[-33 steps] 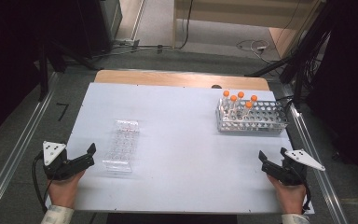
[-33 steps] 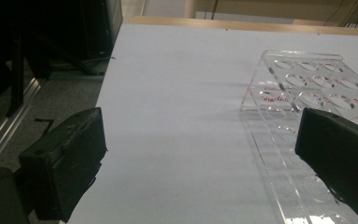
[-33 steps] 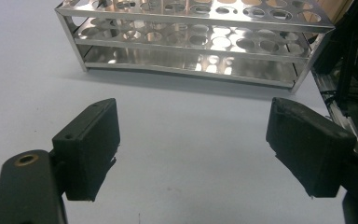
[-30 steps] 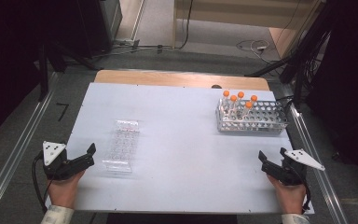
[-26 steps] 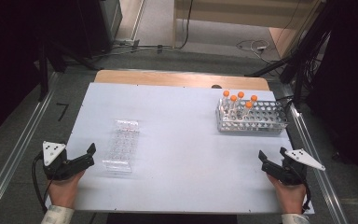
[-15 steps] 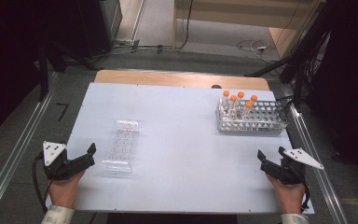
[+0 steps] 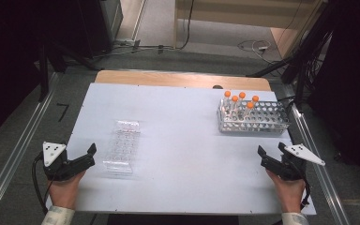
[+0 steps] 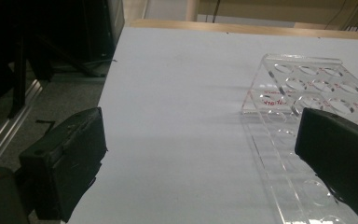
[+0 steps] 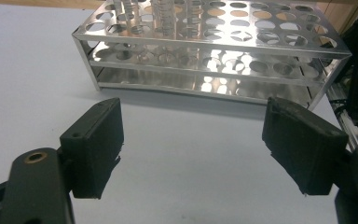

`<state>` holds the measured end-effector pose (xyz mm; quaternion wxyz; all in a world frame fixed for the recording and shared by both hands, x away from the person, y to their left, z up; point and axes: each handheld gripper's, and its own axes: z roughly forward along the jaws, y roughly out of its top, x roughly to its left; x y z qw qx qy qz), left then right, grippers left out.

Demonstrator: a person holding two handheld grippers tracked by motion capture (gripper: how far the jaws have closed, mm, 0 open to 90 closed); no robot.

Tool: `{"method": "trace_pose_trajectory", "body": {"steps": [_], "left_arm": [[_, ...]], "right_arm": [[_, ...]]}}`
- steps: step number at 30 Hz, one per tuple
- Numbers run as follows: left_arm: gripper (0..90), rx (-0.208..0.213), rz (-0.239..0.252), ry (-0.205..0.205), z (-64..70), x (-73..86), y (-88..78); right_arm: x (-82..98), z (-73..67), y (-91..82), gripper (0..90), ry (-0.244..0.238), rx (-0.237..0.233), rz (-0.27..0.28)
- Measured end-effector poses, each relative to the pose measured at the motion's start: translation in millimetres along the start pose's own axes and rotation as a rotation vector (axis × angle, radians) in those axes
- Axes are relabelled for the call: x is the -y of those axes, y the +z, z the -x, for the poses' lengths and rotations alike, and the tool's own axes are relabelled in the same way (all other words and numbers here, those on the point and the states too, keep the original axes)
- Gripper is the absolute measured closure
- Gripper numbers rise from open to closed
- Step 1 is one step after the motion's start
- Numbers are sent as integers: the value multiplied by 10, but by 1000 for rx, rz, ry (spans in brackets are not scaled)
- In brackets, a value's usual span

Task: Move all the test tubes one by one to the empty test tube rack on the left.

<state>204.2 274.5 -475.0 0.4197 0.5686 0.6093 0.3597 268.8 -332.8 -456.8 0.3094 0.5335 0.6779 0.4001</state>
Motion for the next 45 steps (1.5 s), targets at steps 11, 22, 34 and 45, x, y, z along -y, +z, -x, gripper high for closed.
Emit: {"method": "trace_pose_trajectory", "body": {"steps": [11, 22, 34, 45], "left_arm": [[23, 0, -2, 1, 1, 1, -7], [23, -2, 7, -5, -20, -2, -27], [24, -5, 6, -1, -15, -3, -27], [25, -4, 9, -2, -19, -5, -24]], "right_arm": [[-184, -35, 90, 200, -5, 10, 16], [-286, -67, 192, 214, -13, 1, 22], [-391, -76, 269, 229, 8, -5, 34], [-505, -151, 438, 281, -2, -3, 28]]}}
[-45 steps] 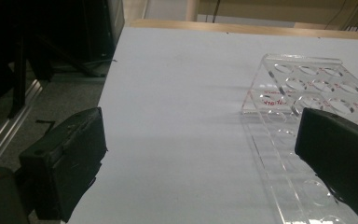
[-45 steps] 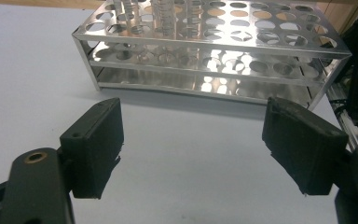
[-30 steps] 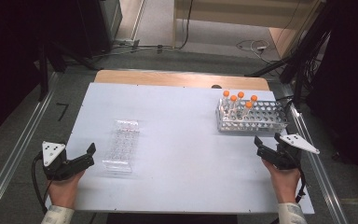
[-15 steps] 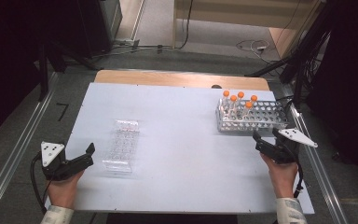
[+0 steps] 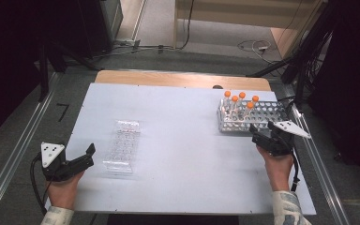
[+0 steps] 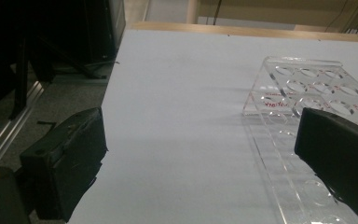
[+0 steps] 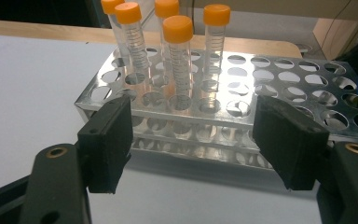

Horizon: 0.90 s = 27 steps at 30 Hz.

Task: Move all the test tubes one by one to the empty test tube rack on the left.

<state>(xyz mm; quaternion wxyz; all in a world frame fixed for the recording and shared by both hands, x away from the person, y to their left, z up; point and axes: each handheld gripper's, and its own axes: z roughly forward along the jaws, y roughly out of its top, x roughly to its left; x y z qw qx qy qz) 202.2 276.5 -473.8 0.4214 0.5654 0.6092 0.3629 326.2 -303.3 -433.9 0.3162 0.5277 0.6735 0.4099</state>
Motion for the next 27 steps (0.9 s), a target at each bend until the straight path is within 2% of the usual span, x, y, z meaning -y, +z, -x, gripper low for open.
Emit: {"method": "trace_pose_trajectory", "body": {"steps": [8, 15, 18, 20, 23, 27], "left_arm": [[25, -6, -7, 4, 9, 1, 11], [25, -11, -5, -2, -8, 3, 8], [25, -10, -2, -8, -22, 5, 0], [25, -11, -4, -7, -33, 5, -8], [25, -11, 1, -12, -41, 6, -10], [25, -7, -5, -9, -35, 5, -1]], "right_arm": [[-85, -54, 154, 329, -14, -8, -2], [-199, -126, 362, 429, -19, 32, 28], [-232, -132, 469, 475, -10, 34, 27], [-235, -157, 535, 504, -23, 44, 22], [-224, -173, 600, 535, -44, 64, 11], [-220, -143, 640, 572, -34, 61, 16]]}}
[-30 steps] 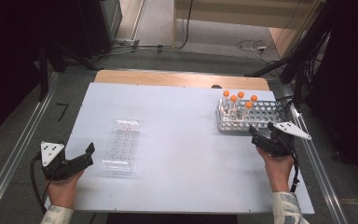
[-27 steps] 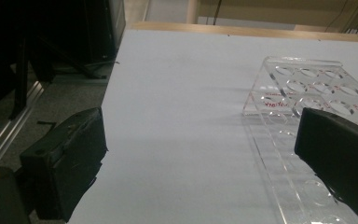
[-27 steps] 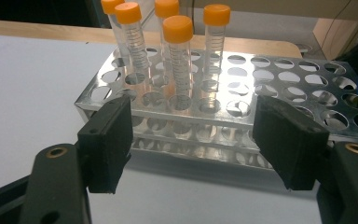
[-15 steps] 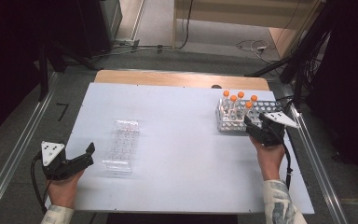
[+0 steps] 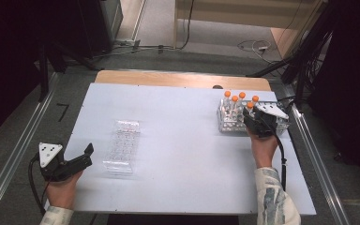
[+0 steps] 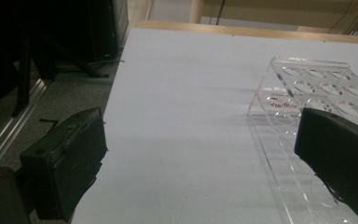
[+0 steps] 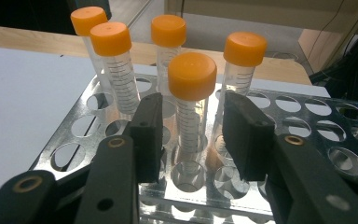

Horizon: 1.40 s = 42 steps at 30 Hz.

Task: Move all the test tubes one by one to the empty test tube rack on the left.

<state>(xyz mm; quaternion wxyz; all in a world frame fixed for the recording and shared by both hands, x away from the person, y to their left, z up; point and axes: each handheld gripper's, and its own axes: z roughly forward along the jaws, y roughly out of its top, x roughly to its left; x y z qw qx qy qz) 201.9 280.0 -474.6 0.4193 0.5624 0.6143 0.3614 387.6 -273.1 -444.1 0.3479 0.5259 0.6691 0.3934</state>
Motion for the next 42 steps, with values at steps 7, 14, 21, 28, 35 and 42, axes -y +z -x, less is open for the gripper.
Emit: {"method": "trace_pose_trajectory", "body": {"steps": [7, 14, 21, 28, 35, 42], "left_arm": [[27, -1, -2, 5, 13, 1, 15], [27, -5, 5, 3, 15, 1, 7], [27, -4, -3, 11, 19, 6, 9], [27, -8, -1, 10, 20, 6, 10], [27, -9, 5, 10, 26, -2, 2], [27, 8, 4, -16, 39, -64, -13]], "right_arm": [[23, 23, 52, 605, -8, 15, 0], [39, 33, 99, 658, -6, -5, -5], [61, 22, 141, 699, -11, -4, -14], [64, 20, 150, 712, -10, -2, -12], [16, 44, 80, 719, 6, -13, 17], [-64, 33, -8, 723, -2, -18, 41]]}}
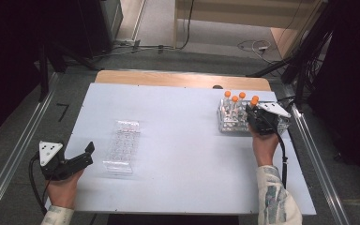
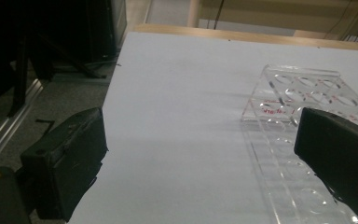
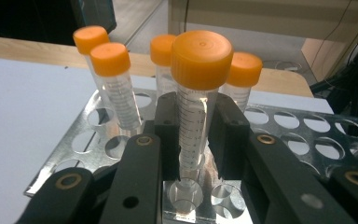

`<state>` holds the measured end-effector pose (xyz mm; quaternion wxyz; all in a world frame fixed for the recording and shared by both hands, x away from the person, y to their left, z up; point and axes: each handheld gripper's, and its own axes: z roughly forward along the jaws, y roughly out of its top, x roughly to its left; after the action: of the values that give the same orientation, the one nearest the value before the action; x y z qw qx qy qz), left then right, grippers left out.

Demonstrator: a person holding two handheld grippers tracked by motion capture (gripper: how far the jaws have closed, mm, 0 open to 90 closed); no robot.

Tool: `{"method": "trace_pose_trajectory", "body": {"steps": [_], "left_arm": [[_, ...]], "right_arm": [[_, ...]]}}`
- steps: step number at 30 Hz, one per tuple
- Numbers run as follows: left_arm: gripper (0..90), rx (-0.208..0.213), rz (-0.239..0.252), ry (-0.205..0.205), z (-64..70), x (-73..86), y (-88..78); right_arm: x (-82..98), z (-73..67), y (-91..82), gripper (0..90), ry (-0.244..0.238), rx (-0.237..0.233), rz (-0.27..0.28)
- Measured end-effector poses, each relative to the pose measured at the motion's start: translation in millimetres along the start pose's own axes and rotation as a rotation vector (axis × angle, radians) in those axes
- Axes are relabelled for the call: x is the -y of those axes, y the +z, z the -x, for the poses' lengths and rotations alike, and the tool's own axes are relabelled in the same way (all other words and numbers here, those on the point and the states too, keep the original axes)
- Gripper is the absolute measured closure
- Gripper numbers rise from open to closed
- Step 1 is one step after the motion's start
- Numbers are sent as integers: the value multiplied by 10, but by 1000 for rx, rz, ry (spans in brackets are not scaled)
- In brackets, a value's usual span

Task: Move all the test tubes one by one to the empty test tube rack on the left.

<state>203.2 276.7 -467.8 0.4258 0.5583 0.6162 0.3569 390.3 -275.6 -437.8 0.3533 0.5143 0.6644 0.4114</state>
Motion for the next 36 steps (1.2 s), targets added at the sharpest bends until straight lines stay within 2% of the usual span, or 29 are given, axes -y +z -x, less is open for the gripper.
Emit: {"method": "trace_pose_trajectory", "body": {"steps": [6, 9, 11, 18, 23, 25, 28, 29, 30, 36], "left_arm": [[26, 21, -6, -9, 11, -63, -11], [26, 48, -12, -38, 8, -130, -23], [26, 55, -15, -39, 18, -151, -29], [26, 104, -5, 9, 160, -305, -17], [26, 153, -4, 21, 279, -382, 31], [27, 184, -3, 27, 354, -430, 64], [36, 200, -3, 40, 426, -464, 86], [36, 220, -1, 61, 510, -501, 106], [36, 220, -1, 61, 510, -501, 106], [36, 276, -9, 109, 756, -585, 174]], "right_arm": [[-90, -13, -109, 723, -10, 6, 42], [-118, -8, -172, 723, -8, 5, 60], [-126, 1, -214, 724, -4, 5, 65], [-177, 4, -392, 723, 5, -33, 92], [-186, -5, -465, 724, 8, -53, 95], [-189, -29, -520, 724, 11, -82, 92], [-186, -87, -561, 724, 1, -112, 88], [-186, -115, -571, 724, -2, -125, 88], [-186, -133, -577, 724, -2, -134, 87], [-188, -290, -600, 724, -29, -186, 81]]}}
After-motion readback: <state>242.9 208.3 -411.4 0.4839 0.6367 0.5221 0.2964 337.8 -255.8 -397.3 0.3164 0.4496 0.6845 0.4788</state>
